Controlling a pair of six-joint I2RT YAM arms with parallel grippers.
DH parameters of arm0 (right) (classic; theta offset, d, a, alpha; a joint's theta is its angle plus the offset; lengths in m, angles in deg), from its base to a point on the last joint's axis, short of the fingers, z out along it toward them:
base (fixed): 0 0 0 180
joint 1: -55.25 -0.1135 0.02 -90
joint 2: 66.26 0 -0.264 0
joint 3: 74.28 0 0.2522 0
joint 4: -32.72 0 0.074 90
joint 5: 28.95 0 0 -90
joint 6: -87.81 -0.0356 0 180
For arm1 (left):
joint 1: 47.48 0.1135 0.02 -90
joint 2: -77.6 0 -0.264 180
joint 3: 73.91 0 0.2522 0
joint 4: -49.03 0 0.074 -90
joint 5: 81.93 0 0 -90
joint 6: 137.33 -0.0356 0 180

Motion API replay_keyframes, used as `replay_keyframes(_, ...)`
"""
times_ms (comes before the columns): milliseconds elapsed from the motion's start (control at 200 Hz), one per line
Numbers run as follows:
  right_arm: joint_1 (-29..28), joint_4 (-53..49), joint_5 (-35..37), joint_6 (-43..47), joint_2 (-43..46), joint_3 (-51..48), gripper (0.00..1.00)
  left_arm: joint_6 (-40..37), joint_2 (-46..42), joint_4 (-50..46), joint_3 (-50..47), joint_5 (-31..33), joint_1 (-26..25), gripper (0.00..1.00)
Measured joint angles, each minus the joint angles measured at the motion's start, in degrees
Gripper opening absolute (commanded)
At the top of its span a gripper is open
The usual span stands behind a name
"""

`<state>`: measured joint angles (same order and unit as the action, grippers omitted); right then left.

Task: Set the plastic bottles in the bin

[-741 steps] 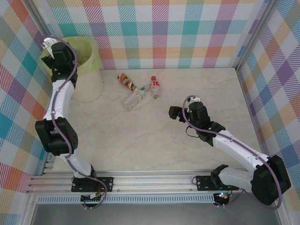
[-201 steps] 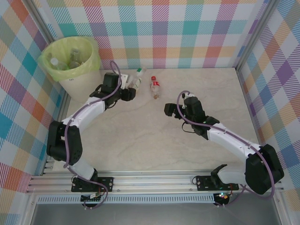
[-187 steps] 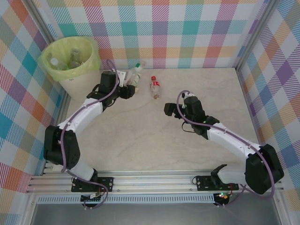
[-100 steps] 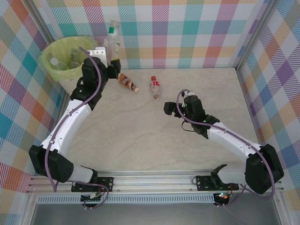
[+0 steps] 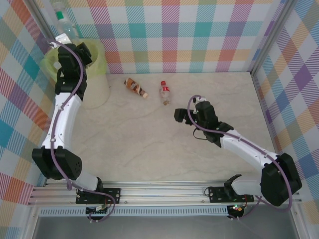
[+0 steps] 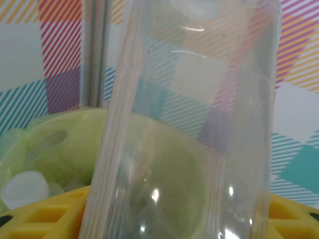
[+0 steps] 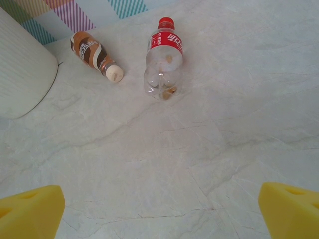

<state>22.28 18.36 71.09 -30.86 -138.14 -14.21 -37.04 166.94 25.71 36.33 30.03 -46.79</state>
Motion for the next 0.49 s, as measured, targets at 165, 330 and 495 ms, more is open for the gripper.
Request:
replay_keyframes(165,0.0,-0.5,0.5,0.0,1.3,0.0,1.00,4.2,8.1,-5.7,6.3,-1.4,2.1,0.57)
replay_keyframes(330,0.0,-0.7,0.9,0.0,2.4,0.0,1.00,8.3,19.4,-15.6,19.8,-4.1,2.1,0.86)
replay_keyframes(495,0.0,-0.8,1.7,0.0,3.9,-0.7,1.00,10.2,28.8,-26.4,36.3,-7.2,1.9,0.95)
